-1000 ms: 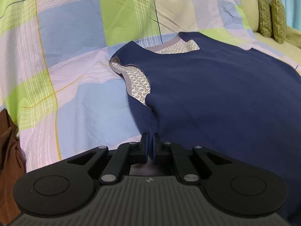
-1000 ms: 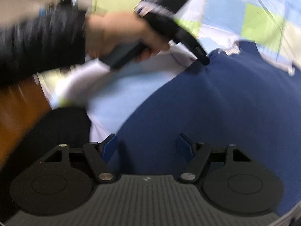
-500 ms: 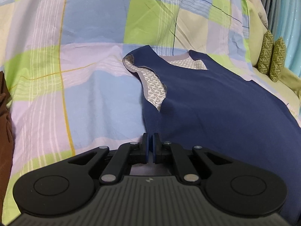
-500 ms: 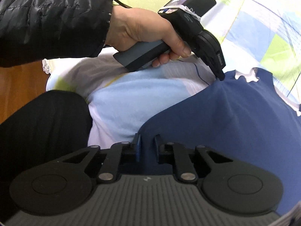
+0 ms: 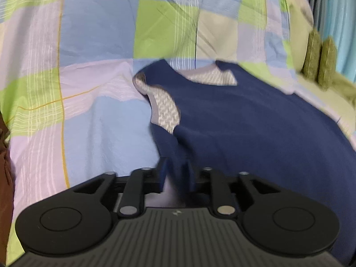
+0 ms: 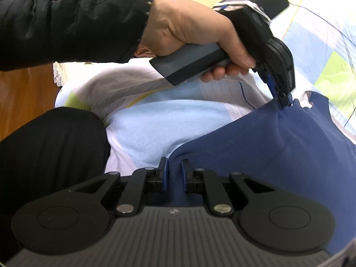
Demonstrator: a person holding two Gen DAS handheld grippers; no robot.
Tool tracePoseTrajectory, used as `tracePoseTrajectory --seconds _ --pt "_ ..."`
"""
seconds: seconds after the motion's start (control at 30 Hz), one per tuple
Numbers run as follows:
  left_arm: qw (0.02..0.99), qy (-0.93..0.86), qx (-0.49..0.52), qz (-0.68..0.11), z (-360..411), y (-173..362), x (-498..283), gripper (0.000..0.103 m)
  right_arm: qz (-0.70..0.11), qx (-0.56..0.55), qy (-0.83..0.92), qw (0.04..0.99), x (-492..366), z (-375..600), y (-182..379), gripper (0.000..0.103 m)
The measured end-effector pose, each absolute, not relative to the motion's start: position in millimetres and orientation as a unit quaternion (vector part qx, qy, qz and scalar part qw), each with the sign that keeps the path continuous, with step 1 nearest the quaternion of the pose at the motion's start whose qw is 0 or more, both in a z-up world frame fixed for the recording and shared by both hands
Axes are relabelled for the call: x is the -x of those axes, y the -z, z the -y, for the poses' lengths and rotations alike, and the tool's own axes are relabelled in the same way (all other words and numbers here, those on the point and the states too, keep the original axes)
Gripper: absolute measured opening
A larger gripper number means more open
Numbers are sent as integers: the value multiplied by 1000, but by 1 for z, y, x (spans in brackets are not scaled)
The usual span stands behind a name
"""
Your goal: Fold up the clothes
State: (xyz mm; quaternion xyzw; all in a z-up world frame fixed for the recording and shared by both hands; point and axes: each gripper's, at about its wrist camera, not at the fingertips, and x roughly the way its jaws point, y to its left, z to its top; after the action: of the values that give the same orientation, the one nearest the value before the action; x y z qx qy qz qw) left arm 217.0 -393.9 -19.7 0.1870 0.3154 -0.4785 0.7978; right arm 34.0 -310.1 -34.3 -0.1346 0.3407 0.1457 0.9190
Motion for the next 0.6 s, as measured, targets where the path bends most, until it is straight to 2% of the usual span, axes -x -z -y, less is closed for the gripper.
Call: tracePoseTrajectory --seconds 0.07,0.1,0.27,0.4,0.6 --pt "801 478 -177 -315 392 21 -219 7 -342 136 -153 917 -34 312 33 12" --pt "803 477 -171 -315 391 21 -220 5 -344 129 -158 916 -33 316 30 12" --pt "800 487 -132 -325 378 23 -230 5 -306 92 -146 936 -19 360 -1 14" --pt "795 496 -113 -331 373 25 -236 5 -307 126 -113 937 -33 402 -5 17" --pt "790 508 -76 -335 364 29 -244 5 -318 177 -154 919 -77 419 11 29"
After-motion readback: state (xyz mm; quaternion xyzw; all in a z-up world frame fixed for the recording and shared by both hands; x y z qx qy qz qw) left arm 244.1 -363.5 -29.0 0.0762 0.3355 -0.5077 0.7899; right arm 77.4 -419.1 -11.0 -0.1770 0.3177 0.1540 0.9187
